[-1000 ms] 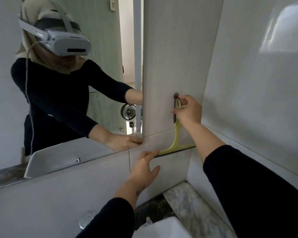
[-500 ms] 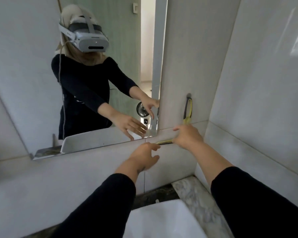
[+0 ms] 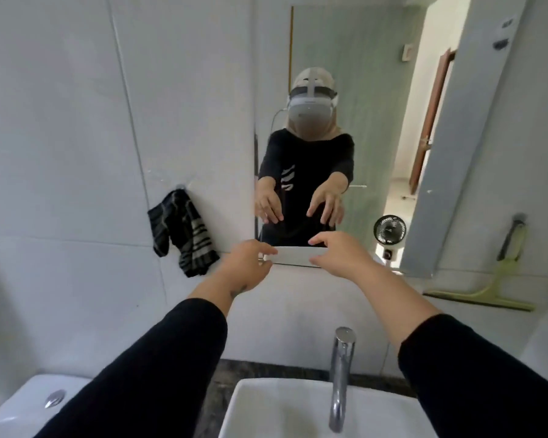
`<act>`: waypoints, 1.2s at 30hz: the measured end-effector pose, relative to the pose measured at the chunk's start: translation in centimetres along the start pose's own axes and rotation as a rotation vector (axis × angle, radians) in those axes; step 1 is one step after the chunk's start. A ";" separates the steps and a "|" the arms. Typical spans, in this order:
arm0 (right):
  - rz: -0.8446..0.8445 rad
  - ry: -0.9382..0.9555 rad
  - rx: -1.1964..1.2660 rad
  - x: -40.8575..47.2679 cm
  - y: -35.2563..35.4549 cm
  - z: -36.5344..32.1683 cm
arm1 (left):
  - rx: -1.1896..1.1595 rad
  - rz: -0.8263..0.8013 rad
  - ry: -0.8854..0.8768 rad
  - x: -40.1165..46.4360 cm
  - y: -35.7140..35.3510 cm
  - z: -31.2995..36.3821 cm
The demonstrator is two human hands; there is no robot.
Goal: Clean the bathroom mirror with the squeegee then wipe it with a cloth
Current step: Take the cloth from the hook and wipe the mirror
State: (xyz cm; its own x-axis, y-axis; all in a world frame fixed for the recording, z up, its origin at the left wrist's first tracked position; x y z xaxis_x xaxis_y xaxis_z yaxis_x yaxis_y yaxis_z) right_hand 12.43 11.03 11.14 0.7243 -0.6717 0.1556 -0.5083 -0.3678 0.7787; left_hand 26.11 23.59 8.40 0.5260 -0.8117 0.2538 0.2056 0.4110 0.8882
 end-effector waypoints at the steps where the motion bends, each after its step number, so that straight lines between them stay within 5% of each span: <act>1: -0.025 0.043 0.016 0.6 -1.3 -1.9 | 0.001 0.061 0.028 -0.3 1.4 -1.7; 8: -0.126 0.345 0.167 4.5 -10.4 -13.1 | -0.010 0.498 0.255 -2.1 7.5 -13.0; 13: -0.001 0.448 0.202 8.1 -15.9 -17.3 | -0.232 0.423 0.480 -0.1 7.0 -19.0; 18: 0.292 0.466 0.199 10.3 -18.8 -17.6 | -0.427 0.346 0.428 3.2 5.0 -20.5; 22: 0.274 0.496 0.512 12.0 -19.5 -17.4 | -0.399 0.514 0.390 4.0 5.2 -21.6; 25: 0.347 0.516 0.454 11.8 -18.5 -17.6 | -0.398 0.650 0.327 3.8 7.0 -20.3; 36: 0.642 0.686 0.284 7.7 -3.6 -19.6 | -0.284 0.877 -0.025 3.0 17.4 -8.1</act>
State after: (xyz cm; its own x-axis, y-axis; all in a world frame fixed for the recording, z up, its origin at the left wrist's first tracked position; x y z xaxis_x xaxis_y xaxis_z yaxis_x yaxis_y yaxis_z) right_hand 28.97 19.81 21.50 0.3387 -0.3114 0.8879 -0.9283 -0.2647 0.2612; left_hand 37.90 31.68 21.50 0.5717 -0.1687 0.8029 -0.0615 0.9671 0.2470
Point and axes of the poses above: each hand's wrist, its own x-axis towards the middle knuckle, its own y-axis out of the back of the hand, z = x × y, the point moved 4 cm from there along x, towards the middle knuckle, and after that the axes turned 10 degrees about x, right-handed, at the moved point
